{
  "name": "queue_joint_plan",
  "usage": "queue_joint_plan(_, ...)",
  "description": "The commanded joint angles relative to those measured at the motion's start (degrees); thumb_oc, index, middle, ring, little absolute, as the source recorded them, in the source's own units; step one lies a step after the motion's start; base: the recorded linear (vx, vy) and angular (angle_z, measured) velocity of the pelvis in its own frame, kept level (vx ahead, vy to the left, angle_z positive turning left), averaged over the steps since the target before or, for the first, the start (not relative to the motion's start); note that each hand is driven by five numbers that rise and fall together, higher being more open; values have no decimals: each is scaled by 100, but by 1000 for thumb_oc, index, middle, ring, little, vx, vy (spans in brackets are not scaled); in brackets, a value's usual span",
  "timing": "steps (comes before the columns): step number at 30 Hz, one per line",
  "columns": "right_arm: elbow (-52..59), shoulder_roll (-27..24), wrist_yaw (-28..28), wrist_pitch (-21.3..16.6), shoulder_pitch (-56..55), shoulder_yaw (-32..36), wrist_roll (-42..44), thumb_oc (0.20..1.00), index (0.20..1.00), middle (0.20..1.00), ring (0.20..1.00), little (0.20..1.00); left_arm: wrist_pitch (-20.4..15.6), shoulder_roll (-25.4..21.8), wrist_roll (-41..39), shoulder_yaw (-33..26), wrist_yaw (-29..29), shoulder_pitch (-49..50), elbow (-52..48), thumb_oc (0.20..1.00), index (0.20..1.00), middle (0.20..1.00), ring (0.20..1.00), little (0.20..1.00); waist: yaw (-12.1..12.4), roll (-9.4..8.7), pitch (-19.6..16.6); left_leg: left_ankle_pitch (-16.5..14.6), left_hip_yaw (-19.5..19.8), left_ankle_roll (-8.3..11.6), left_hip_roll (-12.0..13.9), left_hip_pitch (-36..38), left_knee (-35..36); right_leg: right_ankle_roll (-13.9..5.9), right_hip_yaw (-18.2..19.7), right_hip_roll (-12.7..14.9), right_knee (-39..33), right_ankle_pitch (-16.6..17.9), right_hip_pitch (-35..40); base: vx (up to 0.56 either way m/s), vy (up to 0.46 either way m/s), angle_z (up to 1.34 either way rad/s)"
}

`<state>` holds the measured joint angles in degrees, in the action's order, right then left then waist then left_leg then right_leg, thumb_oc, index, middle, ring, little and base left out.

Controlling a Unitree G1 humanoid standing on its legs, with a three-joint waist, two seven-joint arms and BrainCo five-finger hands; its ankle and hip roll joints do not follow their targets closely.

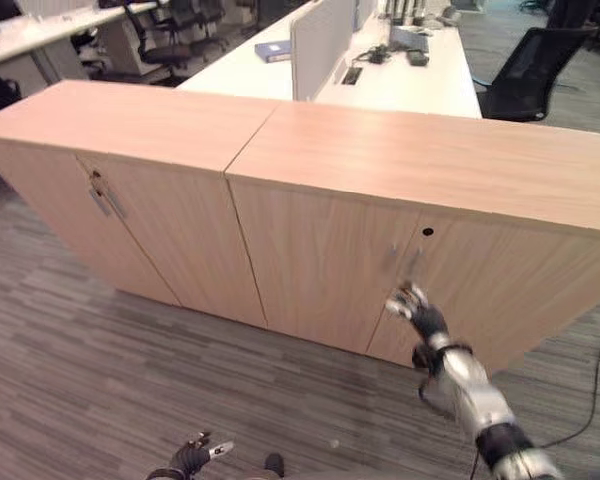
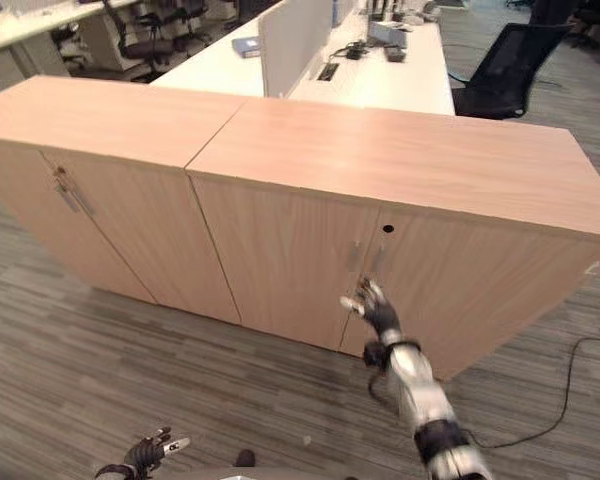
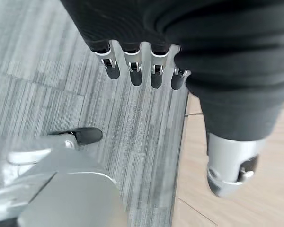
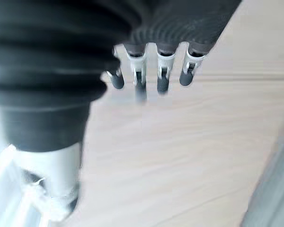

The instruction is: Put the empty folder in the office cabinet

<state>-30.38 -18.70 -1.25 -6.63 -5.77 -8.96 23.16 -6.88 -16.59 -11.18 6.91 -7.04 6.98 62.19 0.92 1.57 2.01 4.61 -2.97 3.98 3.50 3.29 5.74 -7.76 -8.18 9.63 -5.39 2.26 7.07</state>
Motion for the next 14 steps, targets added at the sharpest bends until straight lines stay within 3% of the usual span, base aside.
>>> queue_joint_plan(1, -650, 71, -162, -168, 486, -43, -277, 1000, 1000, 1000, 1000, 1000, -144, -195, 258, 133, 80, -398, 373, 1000, 1000, 1000, 1000, 1000, 28, -124, 79, -378, -4, 118, 76, 126, -74, -421, -1, 316, 123, 54, -158, -7, -58, -19)
queue_joint_plan(5, -1733, 150, -235, 14, 385, -344, -827, 1000, 1000, 1000, 1000, 1000, -150, -192, 183, 191, 103, -420, 225, 1000, 1000, 1000, 1000, 1000, -95, -99, 106, -369, -272, 158, 175, 188, -74, -407, 143, 226, 78, 79, -255, -23, -68, -27)
queue_joint_plan(14, -3140, 287, -270, 86, 567, -465, -890, 1000, 1000, 1000, 1000, 1000, -159, -86, 157, 347, 135, -537, 406, 1000, 1000, 1000, 1000, 1000, -152, -123, 82, -373, -419, 192, 248, 294, -74, -384, 151, 159, 39, 70, -218, 5, -29, -17)
